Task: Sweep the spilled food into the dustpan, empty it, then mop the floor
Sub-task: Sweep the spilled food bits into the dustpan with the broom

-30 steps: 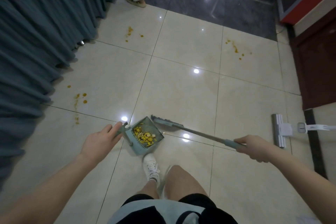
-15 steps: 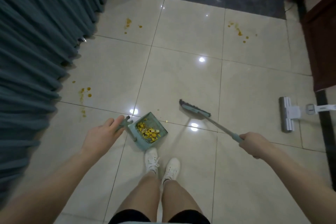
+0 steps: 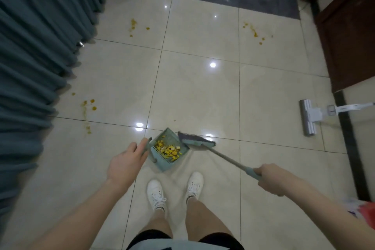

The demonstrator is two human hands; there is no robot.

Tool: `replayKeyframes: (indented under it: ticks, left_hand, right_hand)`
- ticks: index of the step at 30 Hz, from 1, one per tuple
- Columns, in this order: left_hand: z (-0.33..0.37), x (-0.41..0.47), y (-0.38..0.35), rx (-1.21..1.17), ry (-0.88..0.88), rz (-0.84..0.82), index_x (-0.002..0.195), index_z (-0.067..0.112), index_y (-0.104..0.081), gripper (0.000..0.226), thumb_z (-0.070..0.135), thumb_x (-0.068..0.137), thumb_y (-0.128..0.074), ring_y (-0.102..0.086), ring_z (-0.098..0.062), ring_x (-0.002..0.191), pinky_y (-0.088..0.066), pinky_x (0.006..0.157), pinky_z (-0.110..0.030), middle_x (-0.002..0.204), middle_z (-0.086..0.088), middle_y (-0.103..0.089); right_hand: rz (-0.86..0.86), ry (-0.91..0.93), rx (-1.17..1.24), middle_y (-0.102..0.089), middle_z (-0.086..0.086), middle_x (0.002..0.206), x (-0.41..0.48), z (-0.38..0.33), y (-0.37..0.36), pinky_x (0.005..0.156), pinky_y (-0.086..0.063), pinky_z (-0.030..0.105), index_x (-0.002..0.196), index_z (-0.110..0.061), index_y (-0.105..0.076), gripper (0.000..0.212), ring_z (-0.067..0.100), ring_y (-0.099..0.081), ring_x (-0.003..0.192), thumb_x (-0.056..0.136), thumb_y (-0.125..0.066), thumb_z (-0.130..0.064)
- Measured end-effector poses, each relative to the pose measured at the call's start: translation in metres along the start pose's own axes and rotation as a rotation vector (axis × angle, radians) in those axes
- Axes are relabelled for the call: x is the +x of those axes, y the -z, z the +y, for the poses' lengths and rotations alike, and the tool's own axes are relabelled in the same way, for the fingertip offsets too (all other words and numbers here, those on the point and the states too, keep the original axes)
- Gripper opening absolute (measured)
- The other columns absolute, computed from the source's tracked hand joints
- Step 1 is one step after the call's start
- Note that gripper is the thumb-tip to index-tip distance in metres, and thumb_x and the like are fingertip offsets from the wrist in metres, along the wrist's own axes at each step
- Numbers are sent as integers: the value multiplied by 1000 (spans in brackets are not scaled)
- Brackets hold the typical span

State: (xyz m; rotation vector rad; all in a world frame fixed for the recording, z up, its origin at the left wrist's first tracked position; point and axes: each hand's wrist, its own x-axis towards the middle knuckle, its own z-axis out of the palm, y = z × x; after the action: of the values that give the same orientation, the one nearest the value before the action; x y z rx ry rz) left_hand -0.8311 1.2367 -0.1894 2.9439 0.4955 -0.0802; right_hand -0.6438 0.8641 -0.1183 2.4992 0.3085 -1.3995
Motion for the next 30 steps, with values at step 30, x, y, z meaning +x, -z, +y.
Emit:
replayKeyframes:
  ticks: [30]
  left_hand:
    - [-39, -33, 5, -32, 69, 32, 112, 20, -46, 34, 42, 88, -35, -46, -28, 32, -25, 34, -20, 69, -5, -50]
  right_hand:
    - [51, 38, -134, -51, -1, 81, 7, -73, 25, 43, -43, 24, 120, -18, -58, 32, 14, -57, 55, 91, -46, -12]
